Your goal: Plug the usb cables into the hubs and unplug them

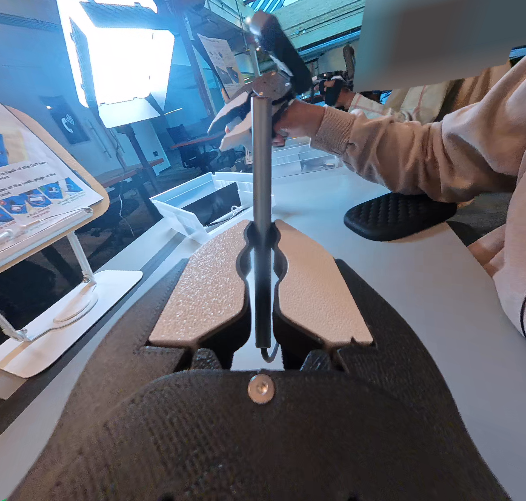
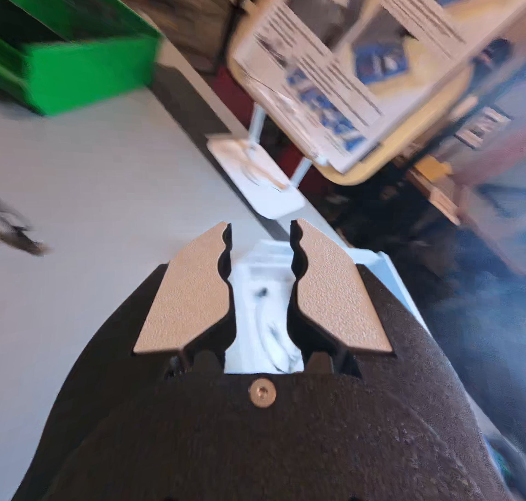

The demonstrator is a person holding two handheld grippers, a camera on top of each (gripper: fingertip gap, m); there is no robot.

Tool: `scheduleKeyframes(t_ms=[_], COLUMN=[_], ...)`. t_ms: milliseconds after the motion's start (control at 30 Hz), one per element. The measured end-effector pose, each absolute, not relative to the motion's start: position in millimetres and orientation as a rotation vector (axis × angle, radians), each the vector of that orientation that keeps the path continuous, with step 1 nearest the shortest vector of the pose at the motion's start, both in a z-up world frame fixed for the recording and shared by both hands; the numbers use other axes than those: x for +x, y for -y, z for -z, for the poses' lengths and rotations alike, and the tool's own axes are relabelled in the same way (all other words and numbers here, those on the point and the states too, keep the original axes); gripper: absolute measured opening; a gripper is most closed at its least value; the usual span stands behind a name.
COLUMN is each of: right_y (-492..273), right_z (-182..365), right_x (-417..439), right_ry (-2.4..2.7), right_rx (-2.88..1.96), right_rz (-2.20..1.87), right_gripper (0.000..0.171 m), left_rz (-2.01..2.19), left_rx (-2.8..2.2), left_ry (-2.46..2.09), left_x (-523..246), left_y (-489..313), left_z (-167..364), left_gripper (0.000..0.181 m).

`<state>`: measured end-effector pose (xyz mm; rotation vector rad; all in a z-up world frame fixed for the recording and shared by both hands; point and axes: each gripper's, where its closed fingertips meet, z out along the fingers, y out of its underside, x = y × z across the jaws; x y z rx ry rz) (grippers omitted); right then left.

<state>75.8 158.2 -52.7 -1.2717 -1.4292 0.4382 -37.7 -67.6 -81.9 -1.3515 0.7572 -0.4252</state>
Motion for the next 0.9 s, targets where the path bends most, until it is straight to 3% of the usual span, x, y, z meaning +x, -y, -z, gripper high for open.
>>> scheduleKeyframes(t_ms=[200, 300, 400, 467, 567, 667, 900], right_y=[18.4, 67.3, 86.9, 90.1, 84.4, 49.0, -135.1], right_z=[76.5, 61.3, 60.4, 62.7, 59.3, 20.1, -82.2], right_x=[21.2, 7.0, 5.6, 9.9, 17.5, 33.3, 77.7], right_ry=[1.699, 1.720, 1.789, 1.813, 1.821, 1.712, 1.369], right_rx=[-0.907, -0.803, -0.712, -0.695, -0.716, -0.800, -1.032], right_rz=[-0.966, -1.153, -1.150, -1.128, -1.085, -1.035, -0.531], right_gripper=[0.039, 0.039, 0.014, 0.012, 0.011, 0.011, 0.011], left_rz=[0.454, 0.434, 0.417, 0.435, 0.444, 0.426, 0.473], left_rx=[-1.357, -1.369, -1.376, -1.374, -1.366, -1.378, -1.408], left_ry=[-0.812, -0.881, -0.913, -0.913, -0.872, -0.740, -0.557], left_x=[-14.1, 3.9, 14.1, 14.5, 13.9, -6.1, -39.9], left_y=[69.2, 72.4, 74.3, 75.4, 72.5, 61.7, 47.4], left_z=[88.6, 94.6, 97.8, 97.8, 96.1, 86.7, 84.9], left_gripper=[0.011, 0.011, 0.011, 0.011, 0.014, 0.033, 0.033])
